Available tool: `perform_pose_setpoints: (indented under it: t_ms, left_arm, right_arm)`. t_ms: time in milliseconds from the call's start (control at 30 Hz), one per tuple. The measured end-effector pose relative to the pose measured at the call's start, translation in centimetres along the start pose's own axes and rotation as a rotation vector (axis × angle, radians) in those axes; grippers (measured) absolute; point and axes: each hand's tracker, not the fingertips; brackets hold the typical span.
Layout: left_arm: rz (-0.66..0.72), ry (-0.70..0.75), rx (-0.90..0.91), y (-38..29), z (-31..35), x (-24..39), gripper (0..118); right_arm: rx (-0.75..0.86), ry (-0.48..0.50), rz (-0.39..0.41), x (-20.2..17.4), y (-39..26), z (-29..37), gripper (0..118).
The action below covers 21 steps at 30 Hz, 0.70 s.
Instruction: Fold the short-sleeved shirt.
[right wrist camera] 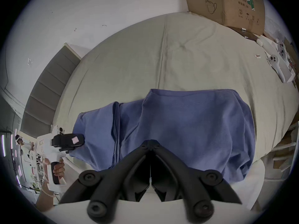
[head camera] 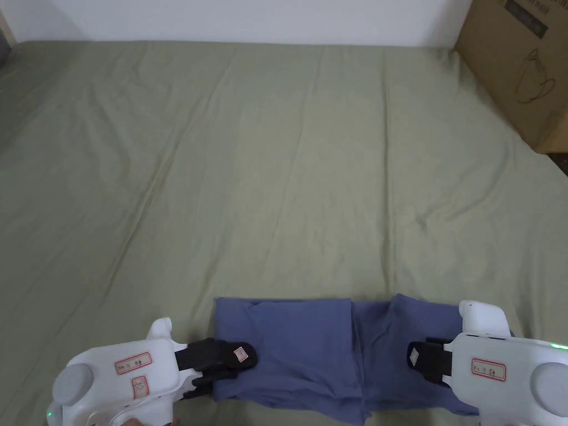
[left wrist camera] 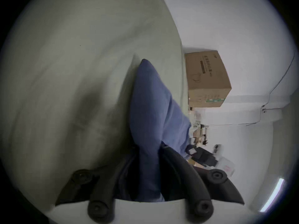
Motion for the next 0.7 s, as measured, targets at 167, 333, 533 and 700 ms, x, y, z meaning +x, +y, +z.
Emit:
perform_pose_setpoints:
  t_ms: [167,333,533,700]
  left_arm:
    - [-0.108,0.019,0.016,1.8,2.9,1.4,14]
    - [-0.144,0.079,0.089,3.2,8.4,1.8,14]
    - [-0.157,0.226,0.162,3.2,15.3,0.8,14]
    - [-0.173,0.279,0.236,2.6,17.3,2.2,14]
  right_arm:
    - [0.021,-0.027,0.008,0.3,0.8,0.6,0]
    - [0.049,-0.012,-0.005,0.5,1.2,1.3,0]
    - [0.059,-0.004,-0.036,1.1,0.1,1.2,0]
    - [0.048,0.0,-0.04,1.0,-0.2,1.1,0]
